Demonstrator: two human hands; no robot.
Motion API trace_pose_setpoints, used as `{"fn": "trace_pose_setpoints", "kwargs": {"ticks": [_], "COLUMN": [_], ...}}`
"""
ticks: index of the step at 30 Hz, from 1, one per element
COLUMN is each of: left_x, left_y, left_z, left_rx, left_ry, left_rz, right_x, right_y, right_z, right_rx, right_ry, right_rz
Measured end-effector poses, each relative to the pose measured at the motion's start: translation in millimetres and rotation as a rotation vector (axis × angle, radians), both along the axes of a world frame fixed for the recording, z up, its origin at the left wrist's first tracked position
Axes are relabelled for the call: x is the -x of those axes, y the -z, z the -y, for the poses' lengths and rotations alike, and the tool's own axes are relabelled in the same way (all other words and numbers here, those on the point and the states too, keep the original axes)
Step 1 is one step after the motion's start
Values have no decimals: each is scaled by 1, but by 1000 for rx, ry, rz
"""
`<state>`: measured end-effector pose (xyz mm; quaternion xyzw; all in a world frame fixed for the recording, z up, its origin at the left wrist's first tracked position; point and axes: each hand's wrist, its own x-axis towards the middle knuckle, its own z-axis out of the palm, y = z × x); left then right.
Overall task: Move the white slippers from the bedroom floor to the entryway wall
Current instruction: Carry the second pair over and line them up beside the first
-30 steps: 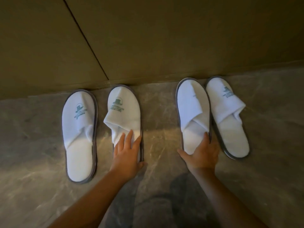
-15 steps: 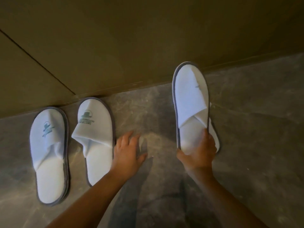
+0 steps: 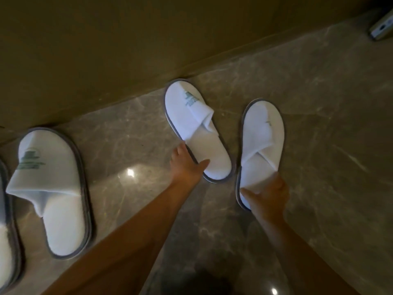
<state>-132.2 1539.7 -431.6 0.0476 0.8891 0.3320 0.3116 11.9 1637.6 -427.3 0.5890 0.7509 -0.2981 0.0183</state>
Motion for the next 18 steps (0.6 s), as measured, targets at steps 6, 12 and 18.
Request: {"fn": "trace_pose_setpoints", "kwargs": {"ticks": [6,12,18], "left_x": [-8,-3,1], "left_y": [15,16,2], "left_z": [-31,-40,-31], "left_rx": [234,308,22], "left_ry": [-196,-245,-302], "left_rz": [-98,-90,69], "right_x": [-5,-9,-3], "right_y": [5,8,0], "right_z": [-11,-18,-17], "right_rx": [80,102,-68], "right_ry": [113,109,-35], "right_rz": [-154,-205,-36]}}
